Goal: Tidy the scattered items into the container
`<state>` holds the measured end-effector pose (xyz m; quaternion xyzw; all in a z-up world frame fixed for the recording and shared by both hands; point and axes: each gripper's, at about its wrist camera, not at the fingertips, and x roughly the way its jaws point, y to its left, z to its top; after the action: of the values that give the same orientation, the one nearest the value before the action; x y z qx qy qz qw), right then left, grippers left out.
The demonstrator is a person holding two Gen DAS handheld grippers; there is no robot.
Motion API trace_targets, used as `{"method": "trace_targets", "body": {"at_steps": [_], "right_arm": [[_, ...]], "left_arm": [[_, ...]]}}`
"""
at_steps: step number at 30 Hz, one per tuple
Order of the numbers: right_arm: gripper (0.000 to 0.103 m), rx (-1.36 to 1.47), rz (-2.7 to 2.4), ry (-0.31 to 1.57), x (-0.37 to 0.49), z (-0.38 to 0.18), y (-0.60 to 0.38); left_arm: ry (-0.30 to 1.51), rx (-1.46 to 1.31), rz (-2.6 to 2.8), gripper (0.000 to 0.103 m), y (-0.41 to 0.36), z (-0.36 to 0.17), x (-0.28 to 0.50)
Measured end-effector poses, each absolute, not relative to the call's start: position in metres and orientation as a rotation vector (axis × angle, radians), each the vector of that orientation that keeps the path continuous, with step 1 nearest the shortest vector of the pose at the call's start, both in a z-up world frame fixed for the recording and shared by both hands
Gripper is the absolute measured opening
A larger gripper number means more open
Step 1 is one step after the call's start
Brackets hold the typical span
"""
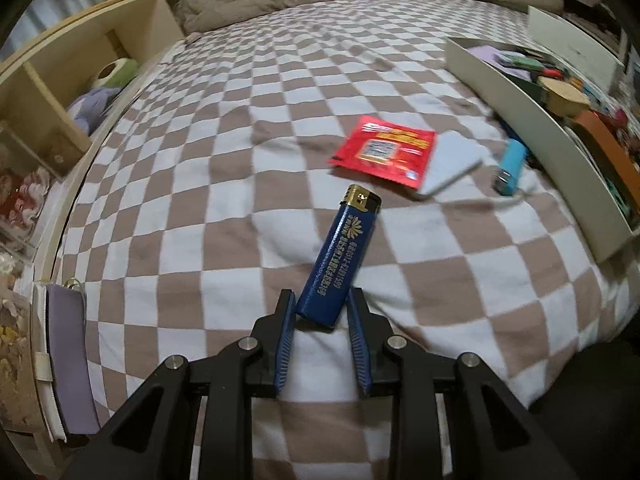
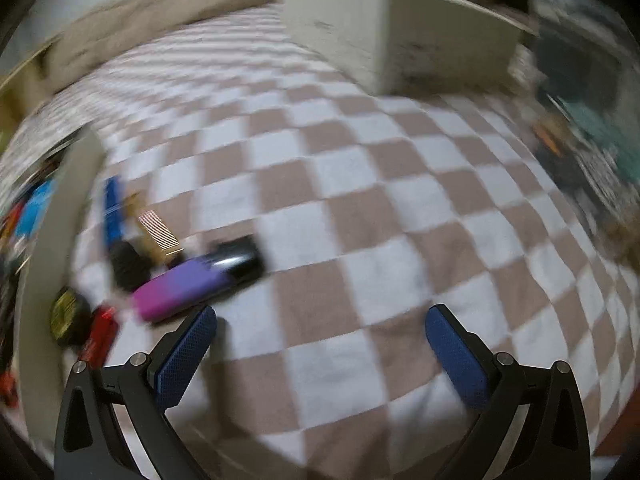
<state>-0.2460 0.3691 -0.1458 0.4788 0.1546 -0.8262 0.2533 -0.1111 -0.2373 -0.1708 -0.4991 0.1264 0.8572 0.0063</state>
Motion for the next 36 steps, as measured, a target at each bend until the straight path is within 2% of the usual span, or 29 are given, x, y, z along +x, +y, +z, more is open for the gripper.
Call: {"method": "trace_targets", "body": {"at_steps": [2, 4, 5, 7, 9, 16, 20, 24, 28, 32, 36], "right_arm": [[0.103, 1.253, -2.202, 0.462, -0.233, -0.145, 0.366], [0.103, 1.236, -2.168, 0.459, -0.226, -0.146, 0.362], [0.103, 1.229, -2.149, 0.444, -0.224, -0.147, 0.359], [0.103, 1.212, -2.118, 0.417, -0.222, -0.148, 0.352], [0.103, 1.191, -2.116, 0.429, -0.221, -0.15, 0.343], [0.103, 1.165, -2.13, 0.569, -0.233, -0.156, 0.317], [0.103, 1.169, -2.121, 0.559, -0.235, -0.159, 0.314], [0.101, 1.161, -2.137, 0.537, -0.23, -0.161, 0.316], [0.092, 1.14, -2.15, 0.524, -0.224, -0.162, 0.319], [0.084, 1.112, -2.16, 0.52, -0.216, -0.162, 0.321], [0.082, 1.096, -2.17, 0.513, -0.213, -0.161, 0.321]], "left_arm": [[0.396, -1.564, 2.709, 0.034, -0.242, -0.171, -0.116], [0.401, -1.573, 2.743, 0.053, -0.247, -0.172, -0.12], [0.393, -1.582, 2.765, 0.059, -0.25, -0.172, -0.123], [0.345, -1.604, 2.805, 0.08, -0.26, -0.173, -0.126], [0.257, -1.633, 2.84, 0.089, -0.271, -0.174, -0.126], [-0.095, -1.655, 2.878, 0.09, -0.286, -0.175, -0.105], [-0.076, -1.684, 2.853, 0.091, -0.267, -0.174, -0.098], [-0.069, -1.721, 2.789, 0.097, -0.248, -0.175, -0.105], [-0.043, -1.772, 2.768, 0.099, -0.235, -0.177, -0.122], [-0.207, -1.874, 2.778, 0.101, -0.237, -0.178, -0.138], [-0.358, -1.931, 2.794, 0.101, -0.243, -0.175, -0.145]]}}
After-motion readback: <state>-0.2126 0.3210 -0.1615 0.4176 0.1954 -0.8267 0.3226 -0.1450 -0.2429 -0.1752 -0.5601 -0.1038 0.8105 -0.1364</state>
